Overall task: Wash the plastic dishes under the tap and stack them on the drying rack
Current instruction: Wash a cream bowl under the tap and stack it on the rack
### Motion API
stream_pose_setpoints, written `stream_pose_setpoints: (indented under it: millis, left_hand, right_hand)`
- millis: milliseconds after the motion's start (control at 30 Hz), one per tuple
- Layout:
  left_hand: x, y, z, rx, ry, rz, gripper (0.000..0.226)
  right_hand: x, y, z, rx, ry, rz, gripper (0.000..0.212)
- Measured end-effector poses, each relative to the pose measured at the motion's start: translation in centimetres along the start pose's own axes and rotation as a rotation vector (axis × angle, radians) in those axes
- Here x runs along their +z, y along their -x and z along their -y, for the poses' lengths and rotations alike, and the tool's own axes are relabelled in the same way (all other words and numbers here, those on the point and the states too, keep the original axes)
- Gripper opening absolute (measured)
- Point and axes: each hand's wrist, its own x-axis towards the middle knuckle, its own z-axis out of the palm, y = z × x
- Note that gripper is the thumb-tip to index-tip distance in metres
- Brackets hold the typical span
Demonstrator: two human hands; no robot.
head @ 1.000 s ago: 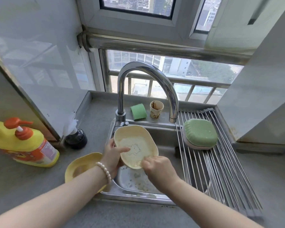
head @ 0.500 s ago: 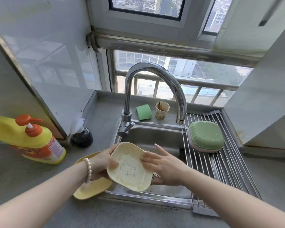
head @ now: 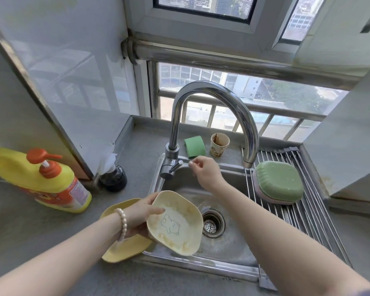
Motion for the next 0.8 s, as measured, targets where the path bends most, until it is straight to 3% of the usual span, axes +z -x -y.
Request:
stream_pose_setpoints:
  millis: [133, 500, 600, 733, 800]
  left_hand:
    - [0.0, -0.6, -0.3, -0.007, 0.001, 0.019, 0.029]
    - [0.8, -3.5, -0.7, 0.011, 0.071, -0.005, 0.023]
    - [2.0, -4.3, -1.4, 0.031, 0.097, -0.002, 0.022]
    - [4.4, -5.3, -2.3, 0.094, 0.141, 0.026, 0.023]
    - [5.8, -5.8, -2.7, 0.141, 0.17, 0.018, 0.023]
  right_hand:
    - [0.3, -2.6, 2.3, 0.036, -0.007, -0.016, 0.025]
    - [3.2, -2.0, 3.2, -0.054, 0.323, 0.183, 0.024]
    - [2.2, -0.6, 2.1, -0.056, 0.19, 0.185, 0.028]
    - [0.3, 4.3, -1.7, -0.012, 0.02, -0.052, 0.029]
    - [0.0, 8.2, -4.4, -0.039, 0.031, 0.047, 0.032]
